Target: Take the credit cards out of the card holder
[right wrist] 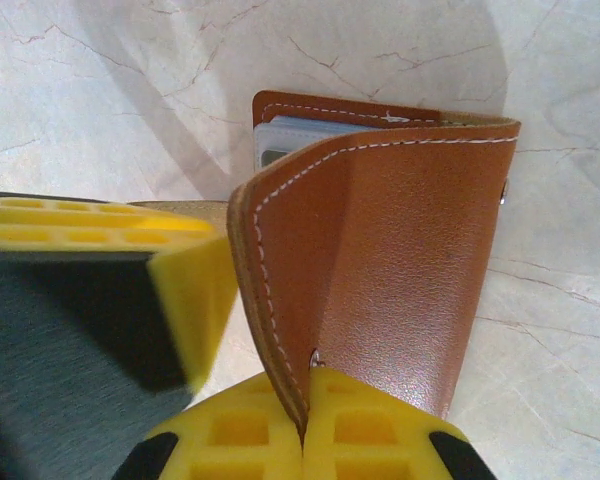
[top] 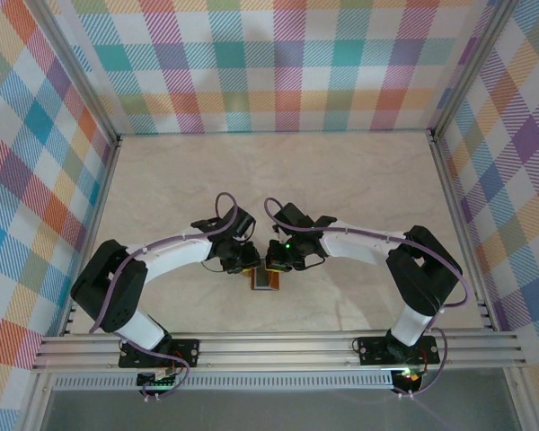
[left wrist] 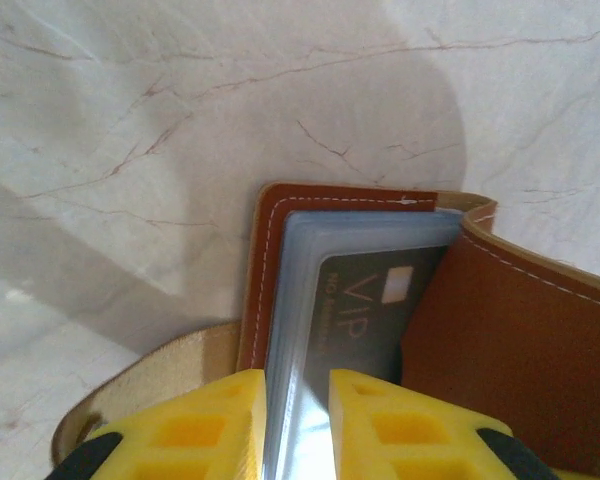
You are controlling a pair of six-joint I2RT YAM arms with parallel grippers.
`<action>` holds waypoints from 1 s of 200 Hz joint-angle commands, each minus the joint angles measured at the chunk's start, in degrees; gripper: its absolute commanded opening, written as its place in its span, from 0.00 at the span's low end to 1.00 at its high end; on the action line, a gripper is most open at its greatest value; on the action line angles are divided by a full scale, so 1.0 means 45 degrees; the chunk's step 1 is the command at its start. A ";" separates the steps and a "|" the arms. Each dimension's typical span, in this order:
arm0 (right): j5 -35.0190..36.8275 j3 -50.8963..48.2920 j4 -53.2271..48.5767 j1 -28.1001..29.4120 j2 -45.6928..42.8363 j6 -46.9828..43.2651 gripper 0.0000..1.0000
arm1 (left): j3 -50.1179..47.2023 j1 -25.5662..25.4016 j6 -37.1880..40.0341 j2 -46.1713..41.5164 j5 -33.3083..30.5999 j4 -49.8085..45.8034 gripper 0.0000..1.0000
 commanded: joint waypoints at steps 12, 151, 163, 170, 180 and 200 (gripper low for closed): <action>-0.0032 -0.0359 -0.0086 0.0045 0.0043 0.0024 0.01 | -0.0627 -0.0203 0.0221 0.0618 0.0469 0.0948 0.24; 0.5463 -0.0554 -0.4651 -0.0289 -0.0309 -0.1486 0.45 | -0.1039 -0.0202 0.0455 0.1400 -0.0529 0.0221 0.18; 0.6367 -0.0299 -0.5343 -0.0269 0.0046 -0.1278 0.56 | -0.1046 -0.0201 0.0450 0.1380 -0.0538 0.0213 0.18; 0.6747 -0.0264 -0.5497 -0.0278 0.0165 -0.1275 0.60 | -0.1061 -0.0204 0.0433 0.1362 -0.0567 0.0183 0.18; 0.7111 -0.0401 -0.5432 -0.0268 0.0275 -0.1245 0.66 | -0.1079 -0.0187 0.0394 0.1340 -0.0597 0.0206 0.18; 0.7125 -0.0433 -0.5395 -0.0269 0.0399 -0.1352 0.72 | -0.0996 -0.0204 0.0432 0.1414 -0.0530 0.0170 0.18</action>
